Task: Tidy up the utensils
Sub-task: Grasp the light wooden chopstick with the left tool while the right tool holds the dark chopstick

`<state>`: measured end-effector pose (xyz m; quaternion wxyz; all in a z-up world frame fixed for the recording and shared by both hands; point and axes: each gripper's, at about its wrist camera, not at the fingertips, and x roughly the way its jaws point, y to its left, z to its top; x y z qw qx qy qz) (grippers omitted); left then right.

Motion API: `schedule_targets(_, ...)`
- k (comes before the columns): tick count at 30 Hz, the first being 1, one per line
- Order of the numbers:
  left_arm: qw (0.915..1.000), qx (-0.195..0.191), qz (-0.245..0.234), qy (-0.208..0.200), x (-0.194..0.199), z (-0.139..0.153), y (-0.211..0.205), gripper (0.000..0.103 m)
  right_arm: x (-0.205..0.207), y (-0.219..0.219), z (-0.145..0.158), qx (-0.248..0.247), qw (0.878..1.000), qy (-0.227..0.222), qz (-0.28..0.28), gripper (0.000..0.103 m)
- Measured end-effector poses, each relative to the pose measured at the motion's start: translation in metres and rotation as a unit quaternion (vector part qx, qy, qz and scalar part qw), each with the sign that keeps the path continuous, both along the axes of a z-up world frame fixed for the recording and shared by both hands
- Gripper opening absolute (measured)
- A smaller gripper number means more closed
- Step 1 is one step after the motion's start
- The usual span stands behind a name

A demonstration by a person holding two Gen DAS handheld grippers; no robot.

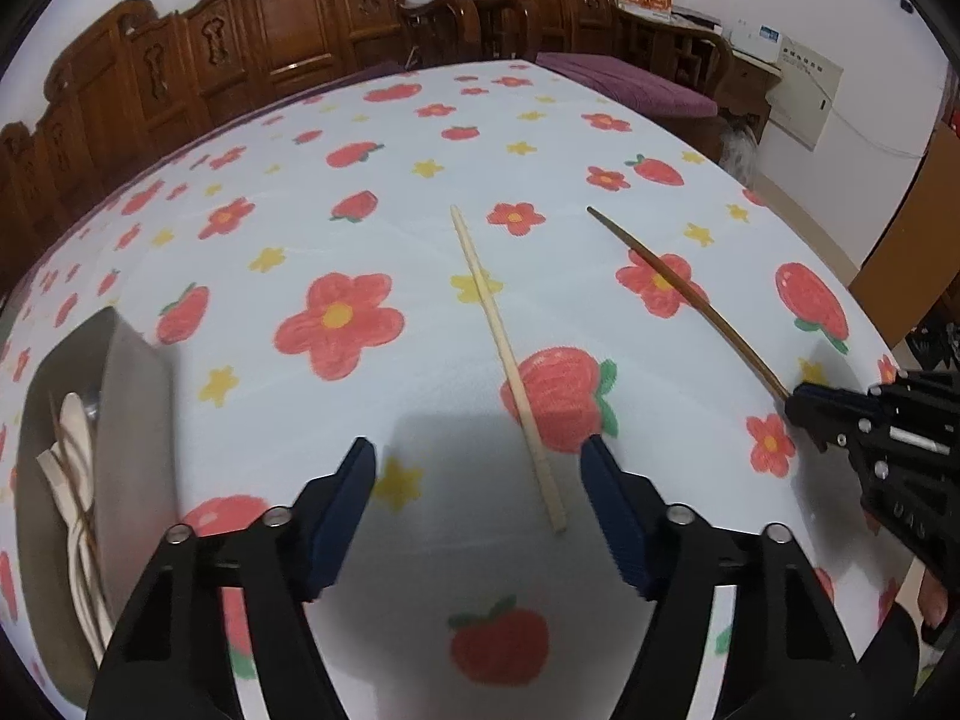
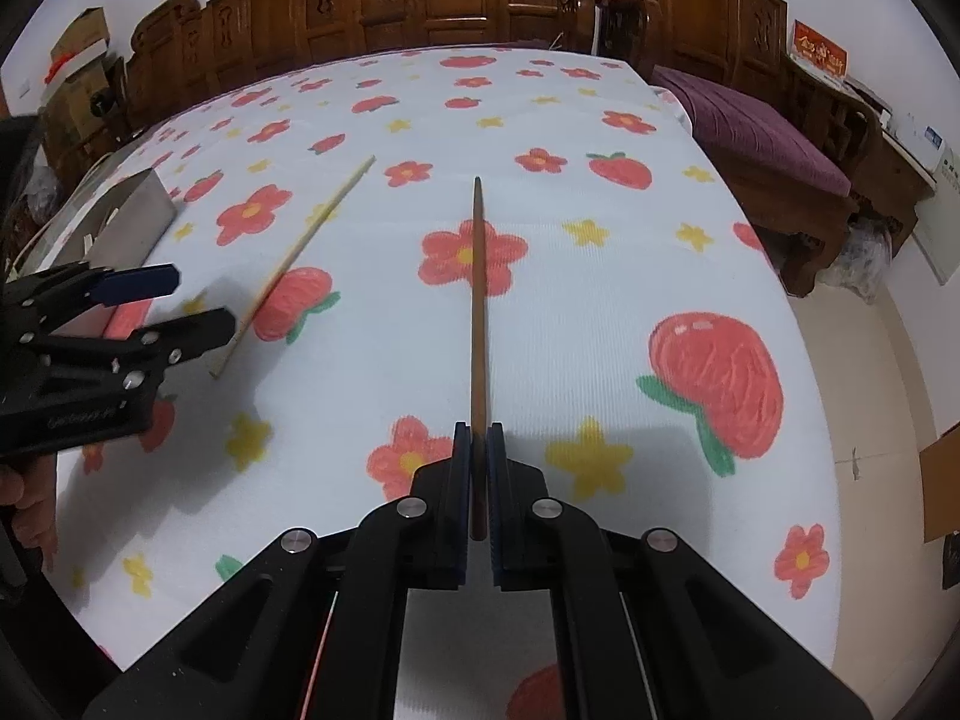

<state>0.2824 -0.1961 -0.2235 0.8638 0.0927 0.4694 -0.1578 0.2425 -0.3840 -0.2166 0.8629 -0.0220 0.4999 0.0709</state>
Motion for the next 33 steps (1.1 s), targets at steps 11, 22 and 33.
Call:
schedule_targets(11,1.0000,0.000,0.003,0.005,0.015,-0.010,-0.014,0.028,0.000,-0.001,-0.005,0.004,1.000,0.000,-0.001,0.006)
schedule_targets(22,0.9998,0.012,-0.010,0.015,0.005,-0.007,-0.007,0.004,-0.002,0.005,0.010,0.011,1.000,-0.015,0.008,0.006)
schedule_targets(33,0.9997,-0.009,0.021,-0.002,-0.003,0.022,0.038,0.004,-0.011,0.032,0.039,0.014,0.998,-0.047,0.041,0.006)
